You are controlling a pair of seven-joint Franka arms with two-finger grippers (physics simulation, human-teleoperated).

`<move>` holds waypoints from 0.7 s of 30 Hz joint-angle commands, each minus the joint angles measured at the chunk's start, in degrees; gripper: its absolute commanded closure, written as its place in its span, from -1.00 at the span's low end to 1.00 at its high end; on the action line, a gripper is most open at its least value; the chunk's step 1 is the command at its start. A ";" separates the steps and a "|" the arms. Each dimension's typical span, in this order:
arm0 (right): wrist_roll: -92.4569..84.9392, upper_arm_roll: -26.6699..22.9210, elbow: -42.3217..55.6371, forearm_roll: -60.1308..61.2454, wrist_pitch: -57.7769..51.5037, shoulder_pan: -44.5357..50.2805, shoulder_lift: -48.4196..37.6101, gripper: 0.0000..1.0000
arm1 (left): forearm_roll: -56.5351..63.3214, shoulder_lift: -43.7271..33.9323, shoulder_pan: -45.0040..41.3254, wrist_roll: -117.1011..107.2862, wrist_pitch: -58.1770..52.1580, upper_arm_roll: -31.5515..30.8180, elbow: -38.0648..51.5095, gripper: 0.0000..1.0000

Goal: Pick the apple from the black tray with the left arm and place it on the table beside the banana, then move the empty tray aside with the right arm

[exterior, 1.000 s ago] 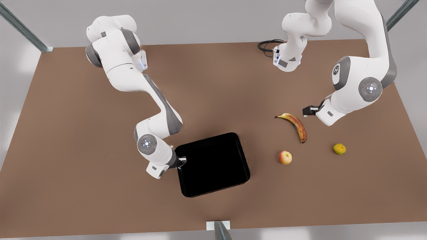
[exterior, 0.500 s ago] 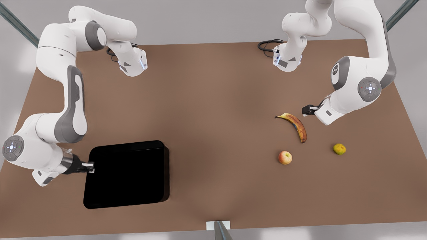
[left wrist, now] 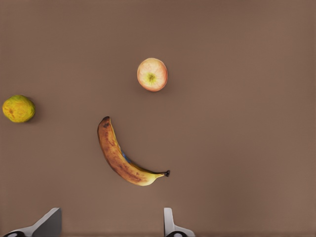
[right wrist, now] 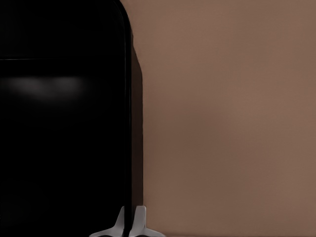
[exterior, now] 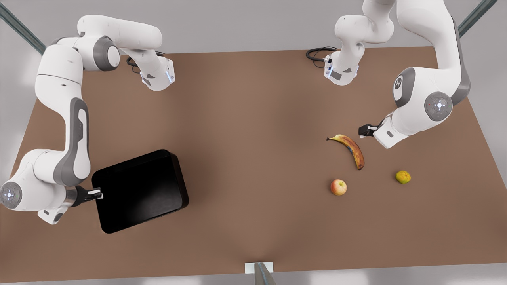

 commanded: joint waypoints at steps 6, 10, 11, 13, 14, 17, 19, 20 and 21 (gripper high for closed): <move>-14.57 0.01 0.18 -1.12 0.31 -0.40 1.83 1.00 | 0.04 0.20 0.01 0.91 -0.11 0.00 0.34 -1.00; -14.57 0.01 0.18 -1.12 1.63 -0.31 2.71 1.00 | 0.04 0.28 0.01 0.99 -0.11 0.00 0.51 -1.00; -14.57 0.01 0.18 -1.12 1.63 -0.31 2.79 0.99 | 0.22 0.46 0.01 1.26 -0.11 0.00 0.86 -1.00; -14.13 0.01 0.18 -1.12 1.63 -0.31 2.71 0.57 | 0.22 0.81 0.01 1.08 -0.28 0.00 1.30 -1.00; -14.13 0.01 0.18 -1.12 1.63 -0.31 2.79 0.26 | 0.13 0.90 0.01 0.99 -0.28 0.00 1.48 -1.00; -13.95 0.01 0.18 -1.12 1.63 -0.31 2.71 -1.00 | 0.21 0.99 0.01 0.99 -0.28 0.00 1.48 -1.00; -13.87 0.01 0.18 -1.03 1.63 -0.31 2.71 -1.00 | 0.22 0.99 0.01 0.99 -0.28 0.00 1.48 -1.00; -13.87 0.01 0.18 -0.86 1.63 -0.31 2.71 -1.00 | 0.22 0.99 0.01 0.99 -0.28 0.00 1.48 -1.00; -12.29 0.10 0.36 -0.51 0.75 -0.31 2.27 -1.00 | 0.22 0.99 0.01 0.99 -0.28 0.00 1.48 -1.00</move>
